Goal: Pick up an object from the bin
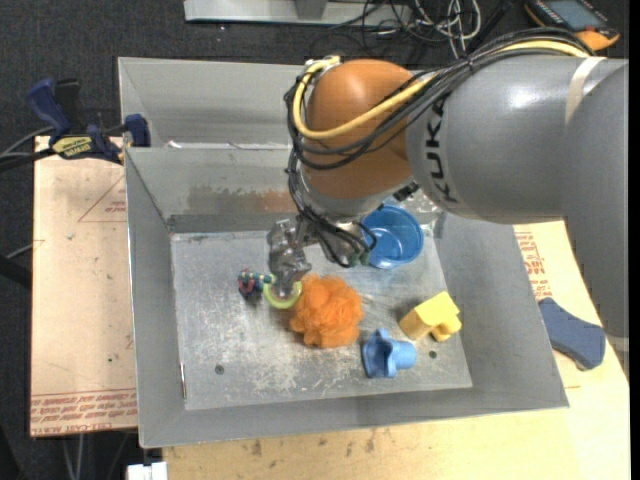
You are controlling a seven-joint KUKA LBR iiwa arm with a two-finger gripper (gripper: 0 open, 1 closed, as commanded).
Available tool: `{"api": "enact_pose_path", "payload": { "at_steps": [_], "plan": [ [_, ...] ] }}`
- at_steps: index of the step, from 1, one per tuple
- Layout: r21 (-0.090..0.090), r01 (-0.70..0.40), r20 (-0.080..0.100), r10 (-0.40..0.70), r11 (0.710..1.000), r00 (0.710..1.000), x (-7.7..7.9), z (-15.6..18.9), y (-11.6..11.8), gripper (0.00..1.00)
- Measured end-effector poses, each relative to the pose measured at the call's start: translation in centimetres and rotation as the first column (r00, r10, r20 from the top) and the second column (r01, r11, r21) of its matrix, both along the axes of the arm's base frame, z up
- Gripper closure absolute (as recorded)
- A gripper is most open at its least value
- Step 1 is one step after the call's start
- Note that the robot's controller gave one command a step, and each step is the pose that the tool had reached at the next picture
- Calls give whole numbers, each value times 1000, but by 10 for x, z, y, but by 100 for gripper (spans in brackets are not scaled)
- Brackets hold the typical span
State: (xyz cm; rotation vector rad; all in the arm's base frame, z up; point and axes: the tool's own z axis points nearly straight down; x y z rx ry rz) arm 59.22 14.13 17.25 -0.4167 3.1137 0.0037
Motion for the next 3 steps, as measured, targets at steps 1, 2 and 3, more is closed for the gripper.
{"api": "enact_pose_path", "payload": {
  "at_steps": [1,2,3],
  "plan": [
    [-4,-27,-1,27,1000,1000,-14,56,5,100],
    [2,-26,1,26,1000,1000,-12,120,-7,100],
    [0,13,5,-13,1000,1000,-31,18,5,0]
  ]
}}
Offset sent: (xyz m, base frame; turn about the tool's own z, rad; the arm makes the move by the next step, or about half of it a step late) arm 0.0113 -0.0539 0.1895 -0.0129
